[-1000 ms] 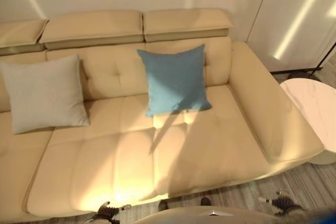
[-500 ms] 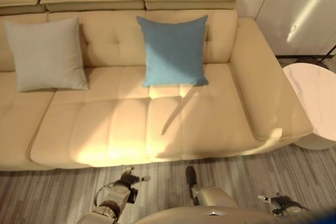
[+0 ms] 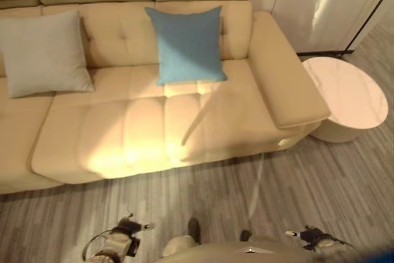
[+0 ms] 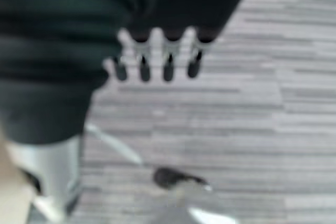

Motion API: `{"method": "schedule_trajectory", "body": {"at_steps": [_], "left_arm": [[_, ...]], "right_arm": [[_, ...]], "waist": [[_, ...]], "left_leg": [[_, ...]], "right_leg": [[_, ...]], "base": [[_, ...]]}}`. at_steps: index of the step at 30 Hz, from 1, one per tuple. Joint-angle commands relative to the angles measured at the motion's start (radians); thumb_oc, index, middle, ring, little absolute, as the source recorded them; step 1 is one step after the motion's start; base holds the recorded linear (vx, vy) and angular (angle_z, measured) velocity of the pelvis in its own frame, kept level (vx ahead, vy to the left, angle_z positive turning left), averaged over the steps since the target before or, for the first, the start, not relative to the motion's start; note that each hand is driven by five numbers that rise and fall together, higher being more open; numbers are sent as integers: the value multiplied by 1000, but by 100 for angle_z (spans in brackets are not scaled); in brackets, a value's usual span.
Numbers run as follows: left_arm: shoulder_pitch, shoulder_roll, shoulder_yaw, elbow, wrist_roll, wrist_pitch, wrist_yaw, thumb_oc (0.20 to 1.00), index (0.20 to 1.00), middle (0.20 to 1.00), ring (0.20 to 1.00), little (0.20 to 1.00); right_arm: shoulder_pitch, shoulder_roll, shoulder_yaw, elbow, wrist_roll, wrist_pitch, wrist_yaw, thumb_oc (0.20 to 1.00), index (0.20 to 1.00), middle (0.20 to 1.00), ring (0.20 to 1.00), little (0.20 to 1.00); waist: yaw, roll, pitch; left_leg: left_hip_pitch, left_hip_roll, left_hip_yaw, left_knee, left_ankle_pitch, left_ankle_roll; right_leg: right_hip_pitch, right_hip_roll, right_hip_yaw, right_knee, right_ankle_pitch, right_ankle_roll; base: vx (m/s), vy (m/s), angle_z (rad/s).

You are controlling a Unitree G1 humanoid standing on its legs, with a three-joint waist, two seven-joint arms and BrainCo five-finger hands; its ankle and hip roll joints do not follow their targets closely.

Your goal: Pick up all the scattered cushions and arrange them neatly on the sofa.

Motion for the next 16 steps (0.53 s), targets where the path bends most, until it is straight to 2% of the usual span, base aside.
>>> {"method": "schedule_trajectory", "body": {"at_steps": [1, 5, 16], "left_arm": [[-52, -15, -10, 38, 23, -5, 8, 1000, 1000, 1000, 1000, 1000], [-59, -12, -4, 44, 22, 0, 15, 1000, 1000, 1000, 1000, 1000], [-52, -18, -3, 50, 8, 3, 20, 1000, 1000, 1000, 1000, 1000]], "right_arm": [[11, -55, 3, 3, -6, -1, -12, 1000, 1000, 1000, 1000, 1000], [6, -62, -7, 9, 8, 0, -27, 1000, 1000, 1000, 1000, 1000], [5, -64, -16, 8, 27, -1, -33, 1000, 1000, 1000, 1000, 1000]], "waist": [[-10, 22, -45], [-13, 25, -38], [-18, 33, -56]], "left_leg": [[22, -4, -60, 11, -38, -43], [12, 6, -64, 11, -21, -55], [38, 14, -59, 11, -27, -64]], "right_leg": [[-112, 35, 31, 16, 145, 45], [-119, 41, 19, 14, 151, 39], [-101, 47, 8, 14, 147, 33]], "base": [[-41, -40, 13], [-80, -39, -2], [-5, -1, 0]]}}
